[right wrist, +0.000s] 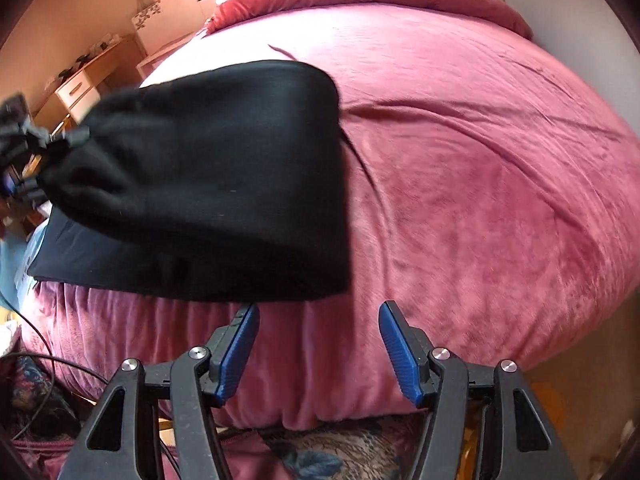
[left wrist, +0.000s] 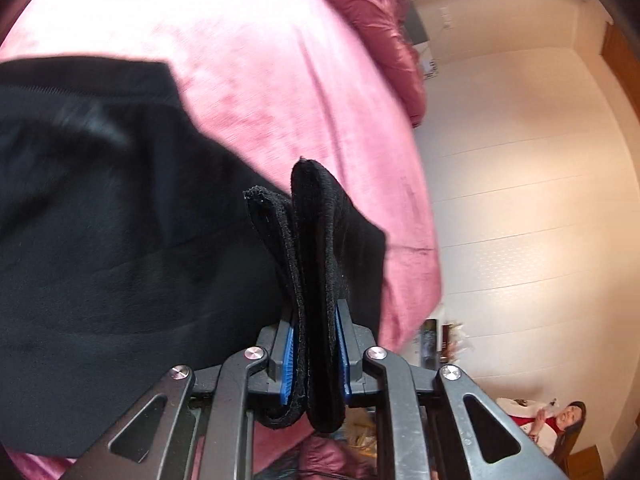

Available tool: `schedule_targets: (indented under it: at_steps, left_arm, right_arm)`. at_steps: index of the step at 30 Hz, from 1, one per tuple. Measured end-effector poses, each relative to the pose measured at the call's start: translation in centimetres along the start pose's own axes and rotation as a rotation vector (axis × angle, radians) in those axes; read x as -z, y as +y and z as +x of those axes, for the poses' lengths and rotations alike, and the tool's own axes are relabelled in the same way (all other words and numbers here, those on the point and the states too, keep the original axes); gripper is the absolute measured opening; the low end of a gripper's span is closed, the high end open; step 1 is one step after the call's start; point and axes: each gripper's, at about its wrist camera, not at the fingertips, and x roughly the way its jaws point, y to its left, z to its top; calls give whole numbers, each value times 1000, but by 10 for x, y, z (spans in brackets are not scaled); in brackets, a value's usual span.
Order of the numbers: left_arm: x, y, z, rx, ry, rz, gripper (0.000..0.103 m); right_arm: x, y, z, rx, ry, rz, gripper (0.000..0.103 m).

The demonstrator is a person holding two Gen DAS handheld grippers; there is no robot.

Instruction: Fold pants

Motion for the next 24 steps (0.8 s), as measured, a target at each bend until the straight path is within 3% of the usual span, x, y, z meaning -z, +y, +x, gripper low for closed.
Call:
schedule_targets:
  at_steps: [4,6,8,9,15,19,22,24]
  left_arm:
    - [-5,-26,-11,64,-21,54,16]
    - [-2,-29,-19,53,-36,89,16]
    - [2,-23,-22,11,-42,110,15]
    - [3,-16,-19,-16,-38,107,15]
    - [15,49,-4,-212,40,31,14]
    - [25,66,-7,-184,31,4,18]
    - [20,70,-14,-180,7,-2,26]
    - [15,73,-25,-140,-24,-20,31]
  right_arm:
    - [-9,13,10,6,-46,-9,63]
    - [-10,4,9,26,-90,49,59]
    - [-10,-10,16,35,-70,124,36]
    - [-8,-15,22,35,-50,144,35]
    - [-4,-17,39,31,-8,146,33]
    - [-6,-14,42,22,3,135,36]
    - [-3,-18,37,13,30,127,45]
    - [1,-23,32,18,41,110,49]
